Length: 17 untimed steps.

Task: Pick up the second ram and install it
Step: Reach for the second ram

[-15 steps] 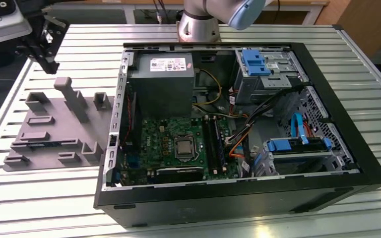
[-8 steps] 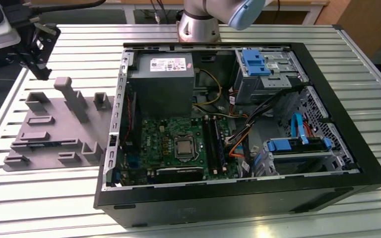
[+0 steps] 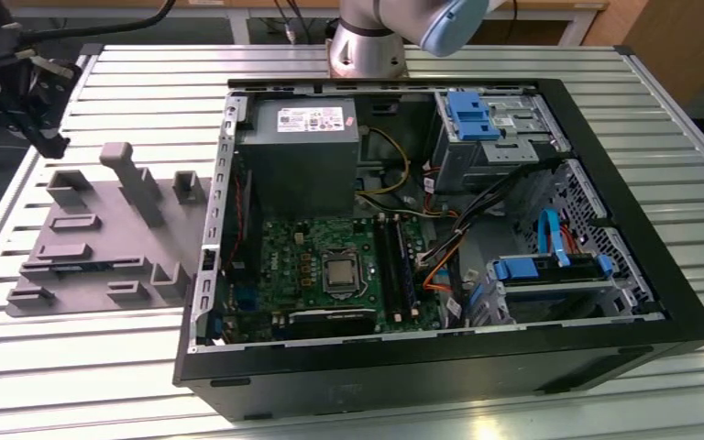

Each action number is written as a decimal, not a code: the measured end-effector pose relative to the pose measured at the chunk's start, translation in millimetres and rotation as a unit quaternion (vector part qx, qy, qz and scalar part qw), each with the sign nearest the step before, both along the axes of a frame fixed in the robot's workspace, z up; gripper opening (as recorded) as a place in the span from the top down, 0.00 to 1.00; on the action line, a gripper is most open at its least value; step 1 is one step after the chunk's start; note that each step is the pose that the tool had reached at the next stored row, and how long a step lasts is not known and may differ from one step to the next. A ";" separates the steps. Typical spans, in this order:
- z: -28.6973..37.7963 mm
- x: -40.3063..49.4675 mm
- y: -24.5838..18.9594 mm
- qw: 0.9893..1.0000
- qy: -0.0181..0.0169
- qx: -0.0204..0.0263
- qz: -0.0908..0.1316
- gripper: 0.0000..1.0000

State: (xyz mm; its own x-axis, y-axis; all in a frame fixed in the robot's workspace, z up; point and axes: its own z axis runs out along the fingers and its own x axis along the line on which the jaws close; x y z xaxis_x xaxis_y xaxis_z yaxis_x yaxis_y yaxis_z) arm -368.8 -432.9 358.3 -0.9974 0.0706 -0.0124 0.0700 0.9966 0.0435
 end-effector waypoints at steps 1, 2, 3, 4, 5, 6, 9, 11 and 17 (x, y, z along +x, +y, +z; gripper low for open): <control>-1.2 -1.5 -0.9 1.000 0.001 0.000 0.000 0.89; -2.5 -2.6 -2.2 1.000 0.002 0.000 0.000 0.89; -3.8 -3.7 -3.3 1.000 0.003 0.000 0.000 0.89; -5.0 -4.8 -4.4 1.000 0.004 0.000 0.000 0.89; -6.2 -6.0 -5.4 1.000 0.005 0.000 0.000 0.89; -7.4 -7.4 -6.4 1.000 0.006 0.000 0.000 0.89; -11.0 -12.4 -8.9 1.000 0.009 0.000 0.000 0.89; -13.2 -15.7 -10.4 1.000 0.010 0.000 0.000 0.89; -15.7 -23.2 -12.0 1.000 0.011 0.000 0.001 0.89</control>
